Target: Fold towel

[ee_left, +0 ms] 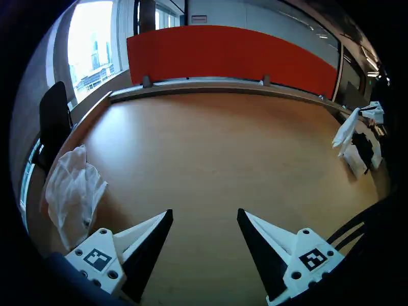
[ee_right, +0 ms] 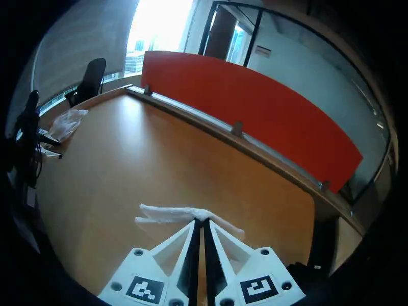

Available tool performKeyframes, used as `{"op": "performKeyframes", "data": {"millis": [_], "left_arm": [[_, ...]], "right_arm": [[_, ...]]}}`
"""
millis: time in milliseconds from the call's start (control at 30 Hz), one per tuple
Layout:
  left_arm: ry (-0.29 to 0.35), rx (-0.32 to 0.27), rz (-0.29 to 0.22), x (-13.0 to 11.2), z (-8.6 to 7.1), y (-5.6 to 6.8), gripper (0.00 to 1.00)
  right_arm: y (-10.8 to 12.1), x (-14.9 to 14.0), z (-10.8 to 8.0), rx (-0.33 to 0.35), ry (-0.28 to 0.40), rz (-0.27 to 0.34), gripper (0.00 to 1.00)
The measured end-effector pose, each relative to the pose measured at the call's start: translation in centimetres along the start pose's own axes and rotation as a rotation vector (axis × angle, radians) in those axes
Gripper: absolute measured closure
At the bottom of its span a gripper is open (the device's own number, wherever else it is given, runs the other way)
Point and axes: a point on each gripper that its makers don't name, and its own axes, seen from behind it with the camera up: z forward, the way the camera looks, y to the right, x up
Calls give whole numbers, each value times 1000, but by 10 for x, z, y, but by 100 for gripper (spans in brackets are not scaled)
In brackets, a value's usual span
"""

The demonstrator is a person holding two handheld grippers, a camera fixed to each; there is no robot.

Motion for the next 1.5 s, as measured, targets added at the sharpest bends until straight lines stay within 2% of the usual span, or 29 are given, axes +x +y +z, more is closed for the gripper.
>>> {"op": "performKeyframes", "data": {"millis": [400, 1000, 1200, 1500], "left_arm": [[-3, 0, 1, 1, 2, 1, 7], [-3, 3, 16, 4, 2, 4, 7], [-3, 3, 17, 4, 0, 5, 7], [-3, 4, 20, 5, 1, 7, 7]], "right_arm": [[51, -12, -7, -64, -31, 26, 95], [112, -26, -14, -143, -83, 47, 95], [122, -33, -13, -153, -95, 67, 95], [124, -44, -16, -156, -111, 78, 95]]}}
